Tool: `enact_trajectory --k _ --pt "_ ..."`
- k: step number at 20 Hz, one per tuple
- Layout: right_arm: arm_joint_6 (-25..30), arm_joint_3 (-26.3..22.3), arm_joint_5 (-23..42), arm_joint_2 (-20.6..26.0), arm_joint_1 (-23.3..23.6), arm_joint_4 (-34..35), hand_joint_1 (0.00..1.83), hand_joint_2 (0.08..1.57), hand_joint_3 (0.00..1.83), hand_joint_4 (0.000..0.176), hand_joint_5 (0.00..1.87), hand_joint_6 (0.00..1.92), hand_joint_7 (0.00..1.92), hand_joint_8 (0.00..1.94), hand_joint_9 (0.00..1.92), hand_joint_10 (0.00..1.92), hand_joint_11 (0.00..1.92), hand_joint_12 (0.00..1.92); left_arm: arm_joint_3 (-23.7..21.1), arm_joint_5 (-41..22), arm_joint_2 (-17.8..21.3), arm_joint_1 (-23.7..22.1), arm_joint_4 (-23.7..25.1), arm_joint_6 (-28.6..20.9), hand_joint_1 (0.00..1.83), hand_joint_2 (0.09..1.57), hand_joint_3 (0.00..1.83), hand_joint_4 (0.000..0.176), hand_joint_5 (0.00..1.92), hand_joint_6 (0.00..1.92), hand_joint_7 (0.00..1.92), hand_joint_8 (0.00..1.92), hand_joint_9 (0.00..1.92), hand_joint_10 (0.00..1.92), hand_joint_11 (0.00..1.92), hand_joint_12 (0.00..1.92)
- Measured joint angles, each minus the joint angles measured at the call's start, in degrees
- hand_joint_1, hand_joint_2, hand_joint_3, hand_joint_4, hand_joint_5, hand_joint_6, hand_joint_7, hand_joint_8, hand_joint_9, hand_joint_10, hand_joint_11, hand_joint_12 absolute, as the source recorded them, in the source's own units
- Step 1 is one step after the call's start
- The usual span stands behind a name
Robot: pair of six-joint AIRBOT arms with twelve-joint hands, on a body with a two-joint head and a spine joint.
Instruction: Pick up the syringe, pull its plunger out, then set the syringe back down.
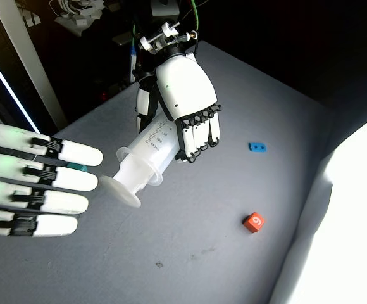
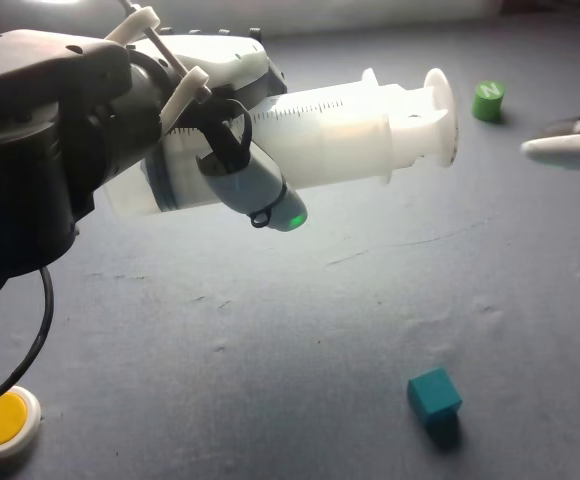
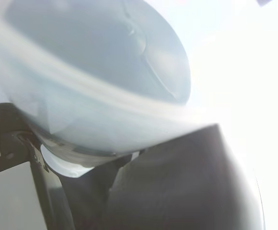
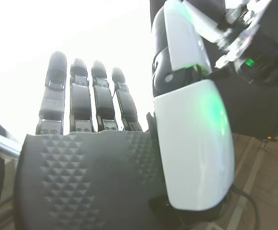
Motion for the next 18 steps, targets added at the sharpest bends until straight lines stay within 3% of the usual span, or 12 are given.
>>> enact_trajectory --k 4,10,16,18 --pt "-2.5 4.2 -1.0 -6.4 0.3 4.8 1.19 1.07 0.01 0.000 0.23 0.01 0.24 0.00 0.22 0.01 0.00 0.60 0.0 0.1 0.0 -0.1 0.0 0.0 1.17 1.21 0.00 0.000 0.76 1.27 0.86 1.29 0.72 1.20 0.44 1.61" --pt "-2.9 7.6 1.5 -12.5 -1.2 6.6 1.14 1.06 0.01 0.000 0.18 0.01 0.20 0.01 0.19 0.01 0.00 0.59 0.0 0.2 0.0 -0.3 -0.4 0.0 1.16 1.22 0.00 0.000 0.73 1.31 0.84 1.31 0.73 1.23 0.48 1.63" --pt "-2.8 13.1 -0.1 -18.6 -1.4 11.6 1.21 1.07 0.00 0.000 0.23 0.01 0.24 0.01 0.23 0.01 0.00 0.65 0.0 0.2 0.2 -1.0 -0.4 0.1 1.16 1.22 0.00 0.000 0.74 1.30 0.84 1.32 0.71 1.24 0.45 1.65" --pt "-2.6 14.2 -1.4 -20.3 -1.4 11.9 1.21 1.10 0.02 0.000 0.20 0.00 0.21 0.00 0.20 0.00 0.00 0.58 0.0 0.0 0.2 -1.0 -0.5 0.1 1.16 1.22 0.00 0.000 0.74 1.30 0.82 1.35 0.69 1.27 0.46 1.66"
